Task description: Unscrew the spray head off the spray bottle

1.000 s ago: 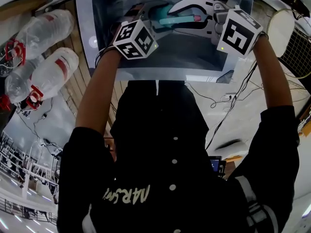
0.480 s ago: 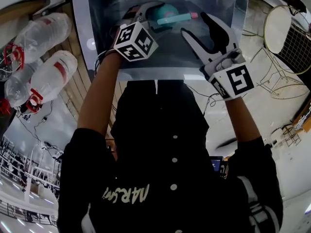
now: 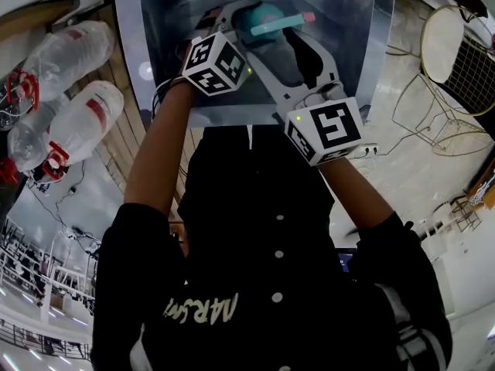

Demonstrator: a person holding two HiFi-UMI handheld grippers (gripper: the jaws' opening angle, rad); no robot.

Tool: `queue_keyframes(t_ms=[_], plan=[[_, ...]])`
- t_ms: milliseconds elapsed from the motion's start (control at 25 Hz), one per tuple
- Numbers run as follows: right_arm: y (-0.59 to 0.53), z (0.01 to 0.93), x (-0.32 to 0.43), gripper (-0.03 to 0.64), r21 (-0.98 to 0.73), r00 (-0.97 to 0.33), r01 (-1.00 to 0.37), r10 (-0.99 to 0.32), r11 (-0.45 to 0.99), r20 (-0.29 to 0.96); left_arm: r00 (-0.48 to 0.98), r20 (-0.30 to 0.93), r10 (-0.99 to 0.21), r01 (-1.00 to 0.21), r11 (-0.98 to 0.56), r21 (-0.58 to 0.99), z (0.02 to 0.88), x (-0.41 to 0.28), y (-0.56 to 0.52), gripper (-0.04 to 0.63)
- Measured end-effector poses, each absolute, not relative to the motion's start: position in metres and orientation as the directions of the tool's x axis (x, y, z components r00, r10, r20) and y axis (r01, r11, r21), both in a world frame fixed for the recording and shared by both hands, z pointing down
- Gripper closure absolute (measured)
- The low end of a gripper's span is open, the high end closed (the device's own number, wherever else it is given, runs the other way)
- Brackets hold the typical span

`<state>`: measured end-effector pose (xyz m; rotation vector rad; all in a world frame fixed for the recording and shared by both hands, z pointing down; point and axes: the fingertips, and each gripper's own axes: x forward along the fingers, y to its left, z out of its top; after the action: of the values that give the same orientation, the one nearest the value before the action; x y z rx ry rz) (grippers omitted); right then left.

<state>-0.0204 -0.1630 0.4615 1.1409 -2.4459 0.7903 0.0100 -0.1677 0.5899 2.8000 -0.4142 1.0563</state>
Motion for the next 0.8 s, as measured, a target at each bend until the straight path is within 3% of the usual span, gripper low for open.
queue_keyframes(t_ms=[200,520,800], plan=[[-0.165,0.468,-0.018,0.316,-0.294,-0.563,-0.821,-0.605,0.49,0.564,0.709,0.673,-0.212,-0.3,-0.954,0.015,0.591,0.01,-0.167,0.219],[-0.175,0.473,-0.021,0.328,-0.295,-0.549,-0.832,-0.621,0.47,0.56,0.701,0.679,-0.22,-0.314,-0.949,0.017,0.59,0.01,-0.168,0.219],[-0.185,0.478,-0.027,0.327,-0.248,-0.57,-0.807,-0.595,0.536,0.566,0.698,0.682,-0.218,-0.309,-0.951,0.013,0.591,0.01,-0.17,0.218]])
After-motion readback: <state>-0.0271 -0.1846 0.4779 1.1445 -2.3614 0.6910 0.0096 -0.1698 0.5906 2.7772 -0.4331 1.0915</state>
